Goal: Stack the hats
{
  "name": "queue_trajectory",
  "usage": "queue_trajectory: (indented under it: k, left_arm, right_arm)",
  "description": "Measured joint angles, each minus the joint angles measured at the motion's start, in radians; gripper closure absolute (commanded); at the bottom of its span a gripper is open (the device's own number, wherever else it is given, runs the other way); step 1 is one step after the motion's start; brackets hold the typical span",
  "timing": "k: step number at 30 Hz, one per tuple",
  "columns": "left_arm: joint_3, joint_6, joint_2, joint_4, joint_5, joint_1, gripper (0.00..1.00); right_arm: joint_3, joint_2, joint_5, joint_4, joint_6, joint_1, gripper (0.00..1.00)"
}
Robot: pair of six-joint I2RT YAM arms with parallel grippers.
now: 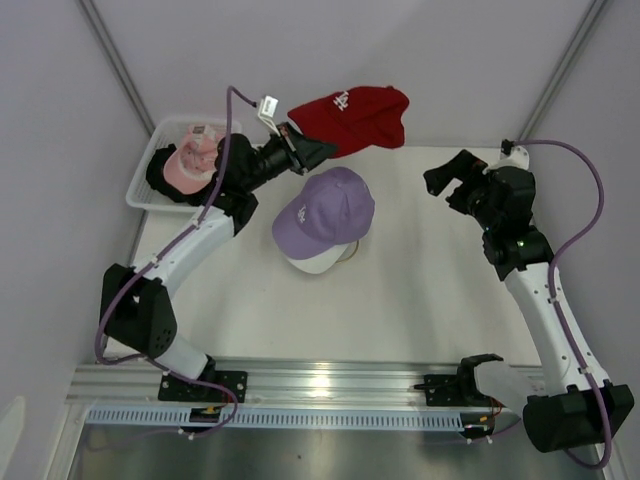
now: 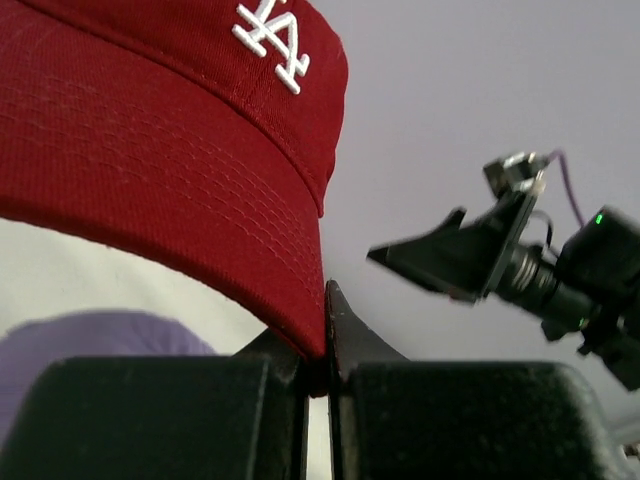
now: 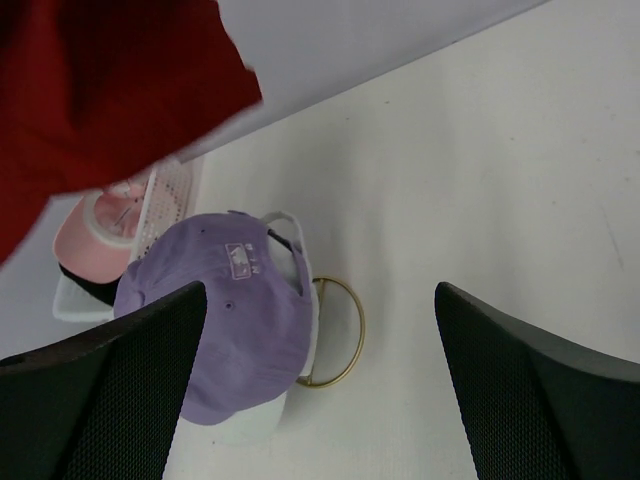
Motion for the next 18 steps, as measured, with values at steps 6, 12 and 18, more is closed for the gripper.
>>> queue_trajectory:
  k: [6,12,18]
  left_arm:
    - [-0.151,0.013,-0.02,0.039,0.066,-0.02,0.99]
    - [-0.332,0.032,-0.123,0.052,0.093,-0.02,0.99]
    - [-0.454,0.048,-0.278,0.043,0.082,-0.02,0.99]
  right_arm:
    - [0.004,-0.035,0.016,-0.056,0.022,-0.082,0.01]
    - [0.003,-0.045,0.009,-0.071,0.028,-0.093,0.0]
    - [-0.003,-0.045,-0.015,-0.076,0.028,-0.093,0.01]
